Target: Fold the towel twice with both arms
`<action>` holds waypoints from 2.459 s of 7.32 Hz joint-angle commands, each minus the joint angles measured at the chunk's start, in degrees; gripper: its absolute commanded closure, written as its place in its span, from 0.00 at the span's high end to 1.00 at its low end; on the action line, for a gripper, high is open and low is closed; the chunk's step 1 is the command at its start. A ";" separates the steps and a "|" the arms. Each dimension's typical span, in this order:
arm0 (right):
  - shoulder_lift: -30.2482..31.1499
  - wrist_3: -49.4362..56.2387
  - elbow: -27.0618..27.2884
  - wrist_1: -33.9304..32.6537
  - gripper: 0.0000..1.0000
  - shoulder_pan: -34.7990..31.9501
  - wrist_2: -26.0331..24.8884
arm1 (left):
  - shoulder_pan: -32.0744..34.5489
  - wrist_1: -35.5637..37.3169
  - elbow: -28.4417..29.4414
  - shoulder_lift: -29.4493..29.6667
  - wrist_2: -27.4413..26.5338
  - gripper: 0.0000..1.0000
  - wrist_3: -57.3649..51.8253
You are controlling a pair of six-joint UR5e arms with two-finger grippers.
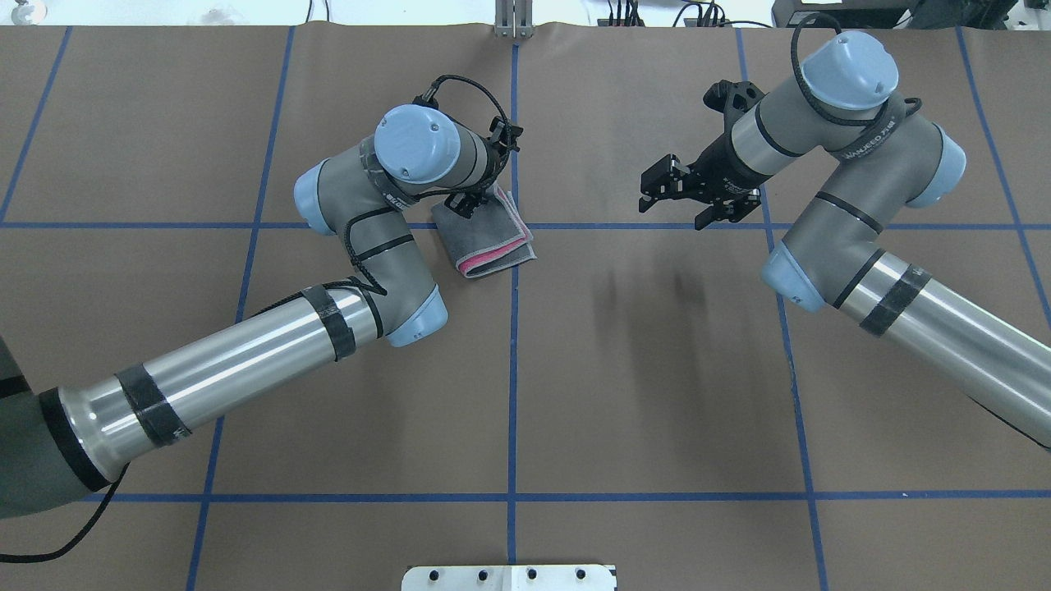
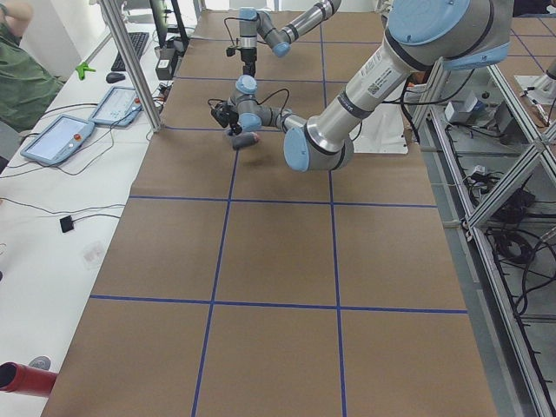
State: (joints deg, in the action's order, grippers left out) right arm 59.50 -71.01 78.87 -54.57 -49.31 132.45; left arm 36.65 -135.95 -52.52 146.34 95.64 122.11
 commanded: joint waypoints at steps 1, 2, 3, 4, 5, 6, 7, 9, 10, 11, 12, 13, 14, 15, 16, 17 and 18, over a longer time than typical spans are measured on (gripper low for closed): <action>0.01 0.08 -0.21 -0.01 1.00 0.00 -0.09 | 0.17 -1.86 1.98 0.61 -0.36 1.00 -0.12; -0.08 0.08 -0.38 -0.01 1.00 0.00 -0.09 | 0.52 -1.86 1.98 0.61 -0.37 1.00 -0.21; -0.08 0.08 -0.47 -0.01 1.00 0.00 -0.09 | 1.31 -1.86 1.98 0.61 -0.10 1.00 -0.21; -0.17 0.08 -0.56 -0.01 1.00 0.00 -0.09 | 1.84 -1.77 1.98 0.53 0.07 1.00 -0.64; -0.17 0.08 -0.56 -0.01 1.00 0.00 -0.09 | 2.10 -1.77 1.72 0.53 0.34 1.00 -1.86; -0.17 0.08 -0.73 -0.01 1.00 0.09 -0.09 | 2.10 -1.60 1.46 0.44 1.82 1.00 -1.96; -0.17 0.08 -0.82 -0.01 1.00 0.00 -0.09 | 2.54 -1.33 0.24 0.26 5.31 1.00 -2.14; -0.52 0.08 -0.82 -0.01 1.00 0.00 -0.09 | 4.64 1.72 -5.98 -2.36 12.16 1.00 -2.32; -0.78 -0.01 -0.74 -0.01 1.00 -0.43 -0.09 | 7.44 2.96 -9.76 -5.25 16.29 1.00 -3.80; -0.78 0.08 -0.73 -0.36 1.00 -1.14 -0.09 | 10.77 2.97 -13.71 -9.71 19.90 1.00 -7.99; -0.78 1.12 -0.73 -0.80 1.00 -2.27 -0.09 | 13.50 3.06 -17.40 -14.54 21.50 1.00 -14.21; -0.26 4.27 -0.82 -1.15 1.00 -4.11 0.00 | 15.27 3.24 -21.44 -19.81 21.52 1.00 -22.97; -0.08 8.48 -1.08 -4.55 1.00 -6.13 0.17 | 17.29 3.24 -24.96 -25.35 21.52 1.00 -30.71; 0.01 16.35 -0.65 -11.19 1.00 -8.41 0.18 | 19.75 3.24 -28.39 -31.58 21.52 1.00 -39.23; 0.18 24.61 -0.30 -18.57 1.00 -11.57 0.00 | 22.55 3.33 -29.56 -36.60 21.69 1.00 -49.32; 1.49 33.04 0.14 -23.34 1.00 -14.82 0.00 | 26.41 7.07 -29.66 -39.00 23.35 1.00 -61.17; 3.68 41.48 0.23 -26.35 1.00 -18.25 0.00 | 30.97 9.63 -30.01 -43.38 27.11 1.00 -76.17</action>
State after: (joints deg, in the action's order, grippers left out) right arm 61.02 -40.29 78.82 -75.74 -63.30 132.47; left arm 62.42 -129.51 -81.88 108.05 119.32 62.95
